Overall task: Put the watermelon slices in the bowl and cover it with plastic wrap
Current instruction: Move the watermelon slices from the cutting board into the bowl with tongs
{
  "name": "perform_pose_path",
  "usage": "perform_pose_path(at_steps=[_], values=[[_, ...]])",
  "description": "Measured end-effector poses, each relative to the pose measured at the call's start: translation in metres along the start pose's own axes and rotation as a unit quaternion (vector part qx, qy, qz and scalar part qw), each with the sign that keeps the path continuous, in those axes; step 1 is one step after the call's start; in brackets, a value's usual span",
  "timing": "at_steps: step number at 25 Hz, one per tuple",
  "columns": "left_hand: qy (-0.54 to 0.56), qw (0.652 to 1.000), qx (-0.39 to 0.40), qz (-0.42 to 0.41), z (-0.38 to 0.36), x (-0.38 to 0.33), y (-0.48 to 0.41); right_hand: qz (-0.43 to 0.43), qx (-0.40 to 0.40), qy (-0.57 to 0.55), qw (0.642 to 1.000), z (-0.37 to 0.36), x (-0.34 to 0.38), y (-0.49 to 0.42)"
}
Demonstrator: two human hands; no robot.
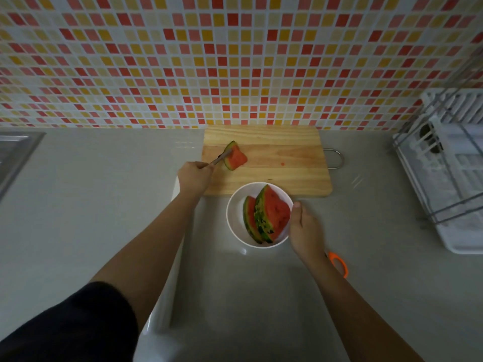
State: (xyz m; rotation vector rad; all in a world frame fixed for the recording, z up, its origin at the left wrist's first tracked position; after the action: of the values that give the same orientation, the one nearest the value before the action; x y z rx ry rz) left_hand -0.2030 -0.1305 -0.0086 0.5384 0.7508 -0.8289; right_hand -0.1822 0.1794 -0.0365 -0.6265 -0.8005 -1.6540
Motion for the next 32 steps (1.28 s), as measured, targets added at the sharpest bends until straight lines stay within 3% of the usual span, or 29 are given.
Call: perform_pose_path(at_steps=[4,8,11,14,16,19,24,28,32], values=[[0.074,0.996,-0.038,-0.025,0.019,-0.008,0.021,-0.007,0.003,0.001,1.000,-0.002,-0.002,-0.001],[0.124,0.991,0.002,-0.045,0.049,-0.009,0.083,-0.008,0.004,-0.007,1.000,-0.001,-0.001,0.000],[-0.012,0.990,-0.018,-0.143,0.065,-0.023,0.131,-0.009,0.011,-0.009,1.000,-0.001,0.002,0.002],[-0.183,0.937,-0.060,-0.290,0.051,-0.057,0.168,-0.003,0.008,0.003,1.000,0.001,0.005,0.002],[-0.254,0.913,-0.047,-0.316,0.033,-0.070,0.181,0.003,0.008,0.007,1.000,0.002,0.007,0.003],[-0.286,0.904,-0.034,-0.318,0.017,-0.078,0.188,0.014,0.010,0.004,1.000,0.004,0.011,0.005],[-0.202,0.957,-0.019,-0.207,0.013,-0.055,0.180,0.010,0.008,-0.005,1.000,0.005,0.011,0.007],[-0.137,0.971,0.017,-0.197,0.010,-0.052,0.185,0.004,0.002,0.000,1.000,0.005,0.011,0.007],[-0.034,0.988,-0.016,-0.150,0.035,-0.047,0.170,0.003,0.010,0.003,1.000,0.003,0.010,0.007]])
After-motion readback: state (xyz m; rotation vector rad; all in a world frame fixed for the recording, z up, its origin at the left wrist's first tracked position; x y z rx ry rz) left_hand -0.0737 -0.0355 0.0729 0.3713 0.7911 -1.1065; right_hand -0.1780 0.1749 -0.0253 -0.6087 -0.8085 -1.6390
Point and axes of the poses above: each hand's wrist, its own y-axis away from the middle knuckle, its own z-axis out of the back of the hand, x = y × z, the point moved 9 cm from there along -y, towards the middle knuckle, and after that the axes turned 5 degrees about -z, right-handed, at the moved point
